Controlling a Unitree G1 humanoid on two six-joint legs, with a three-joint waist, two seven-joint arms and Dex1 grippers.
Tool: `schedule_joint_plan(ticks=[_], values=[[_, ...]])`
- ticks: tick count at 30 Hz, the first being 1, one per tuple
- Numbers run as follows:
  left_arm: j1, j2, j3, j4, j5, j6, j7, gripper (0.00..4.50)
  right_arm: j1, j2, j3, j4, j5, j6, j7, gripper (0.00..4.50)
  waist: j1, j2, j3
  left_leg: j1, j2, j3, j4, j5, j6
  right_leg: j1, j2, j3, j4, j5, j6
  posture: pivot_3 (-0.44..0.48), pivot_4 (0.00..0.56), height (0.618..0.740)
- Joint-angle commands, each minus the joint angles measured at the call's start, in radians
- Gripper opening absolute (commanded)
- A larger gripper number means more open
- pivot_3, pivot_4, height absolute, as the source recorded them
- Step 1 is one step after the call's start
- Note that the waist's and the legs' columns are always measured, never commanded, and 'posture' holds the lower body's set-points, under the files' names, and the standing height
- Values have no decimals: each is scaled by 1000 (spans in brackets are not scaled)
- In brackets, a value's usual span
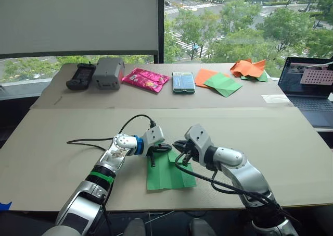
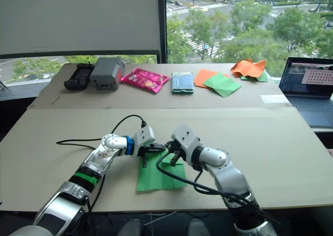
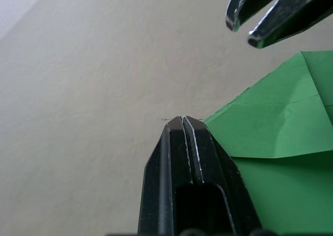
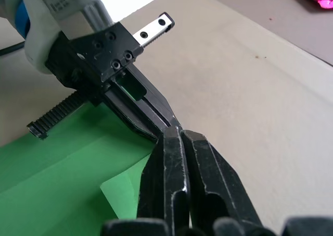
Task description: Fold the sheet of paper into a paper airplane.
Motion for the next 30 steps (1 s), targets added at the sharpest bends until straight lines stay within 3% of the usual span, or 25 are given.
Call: schedule_joint_plan(ticks=[1,17,30], values=[[18,8,-23,22,41,12,0,0,-25,13,21,43,-10,-37,-17,22,-1,0,0,0,0,0,0,0,0,0,0,0,0,0,0,0,150,718],[21,10,-18,13,47,18,5,0,-40,42,69,200,-44,-80,-48,22,-2,1,-1,0,0,-1,0,0,0,0,0,0,1,0,0,0,150,718],[28,15,-15,7,54,21,5,0,2,12,110,188,-68,-40,-48,22,-3,3,-6,1,0,-1,0,0,0,0,1,0,0,0,0,0,150,718]])
